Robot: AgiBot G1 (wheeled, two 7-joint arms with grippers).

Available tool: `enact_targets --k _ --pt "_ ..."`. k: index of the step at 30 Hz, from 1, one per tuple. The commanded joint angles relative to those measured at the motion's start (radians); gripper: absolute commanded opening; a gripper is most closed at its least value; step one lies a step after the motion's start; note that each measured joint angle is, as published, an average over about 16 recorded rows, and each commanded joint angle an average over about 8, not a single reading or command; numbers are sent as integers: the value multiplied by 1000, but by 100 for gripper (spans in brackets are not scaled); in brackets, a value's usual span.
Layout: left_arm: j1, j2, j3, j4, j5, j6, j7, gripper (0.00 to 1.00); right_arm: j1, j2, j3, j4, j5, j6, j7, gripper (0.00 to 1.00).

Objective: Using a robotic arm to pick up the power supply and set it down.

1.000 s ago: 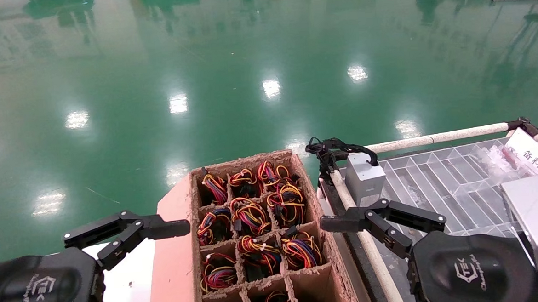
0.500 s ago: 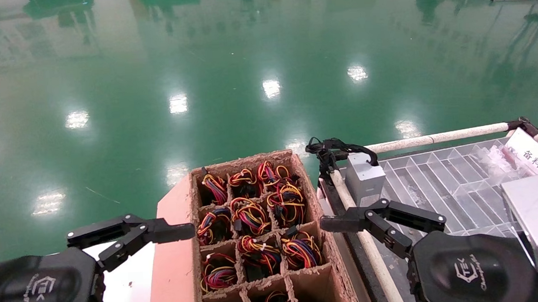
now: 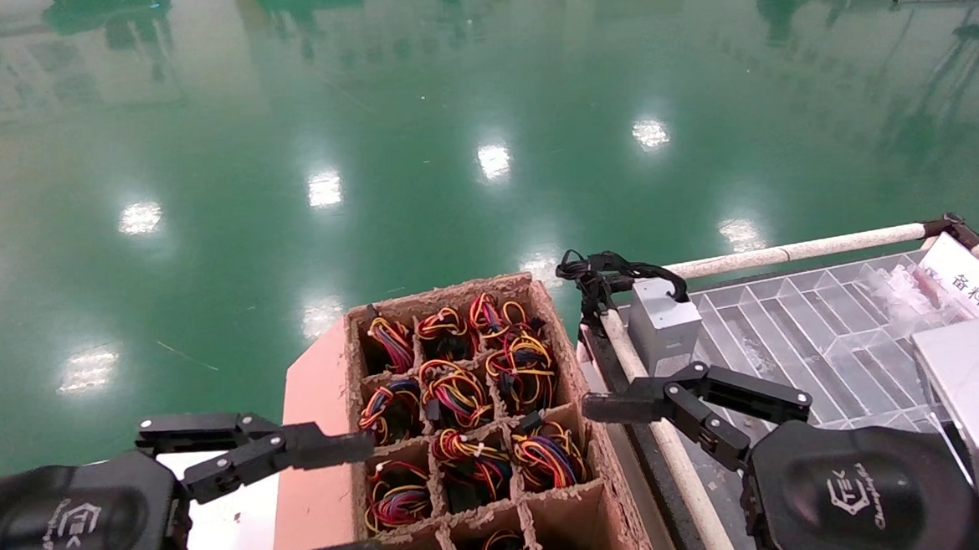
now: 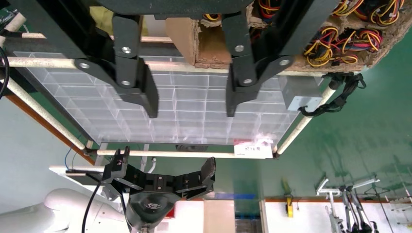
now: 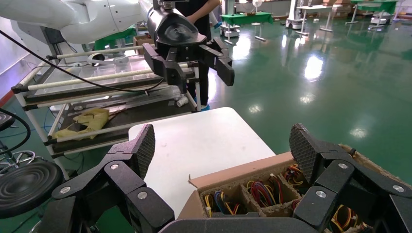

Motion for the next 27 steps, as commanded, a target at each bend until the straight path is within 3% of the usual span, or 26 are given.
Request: enact_targets --k 1,10,17,24,25,27 --pt "0 0 0 0 0 0 0 0 0 0 0 0 0 0 0 100" --pt "0 0 0 0 0 0 0 0 1 2 -3 -13 -41 43 -9 100" --pt "0 0 0 0 0 0 0 0 19 -7 -47 -11 -187 150 18 100" --pt "0 0 0 0 0 0 0 0 84 -59 -132 -56 -340 179 70 100" --pt "0 0 0 0 0 0 0 0 96 -70 -144 -71 -362 179 71 99" --pt "0 0 0 0 0 0 0 0 121 -96 -168 -104 -405 177 67 87"
